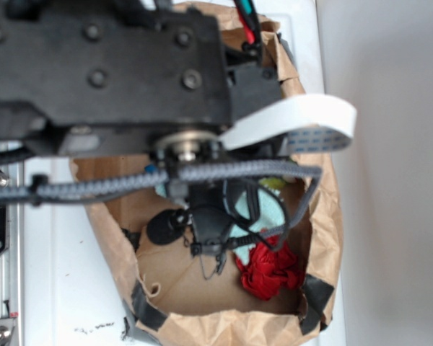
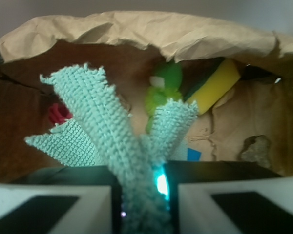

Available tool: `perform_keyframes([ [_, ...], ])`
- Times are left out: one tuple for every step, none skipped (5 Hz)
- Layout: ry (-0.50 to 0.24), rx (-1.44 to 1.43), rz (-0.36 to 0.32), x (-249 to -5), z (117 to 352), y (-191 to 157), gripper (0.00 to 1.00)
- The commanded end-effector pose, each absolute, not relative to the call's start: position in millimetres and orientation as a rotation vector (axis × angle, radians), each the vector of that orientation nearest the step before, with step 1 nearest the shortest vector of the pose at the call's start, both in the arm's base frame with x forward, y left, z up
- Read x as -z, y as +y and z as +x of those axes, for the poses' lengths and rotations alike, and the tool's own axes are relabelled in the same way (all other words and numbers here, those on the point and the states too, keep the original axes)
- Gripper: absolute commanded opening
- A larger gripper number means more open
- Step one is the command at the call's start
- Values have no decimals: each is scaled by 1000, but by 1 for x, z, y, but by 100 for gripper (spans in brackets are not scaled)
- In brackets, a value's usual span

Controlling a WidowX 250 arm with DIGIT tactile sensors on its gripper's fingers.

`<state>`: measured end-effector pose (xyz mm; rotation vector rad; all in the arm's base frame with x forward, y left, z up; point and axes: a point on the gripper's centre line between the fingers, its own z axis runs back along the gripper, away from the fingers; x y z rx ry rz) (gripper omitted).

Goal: Grab the blue cloth.

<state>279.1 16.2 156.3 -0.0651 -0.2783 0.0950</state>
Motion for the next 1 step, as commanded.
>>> perform_keyframes([
  [-355,-101,-32,-176,278,17,0],
])
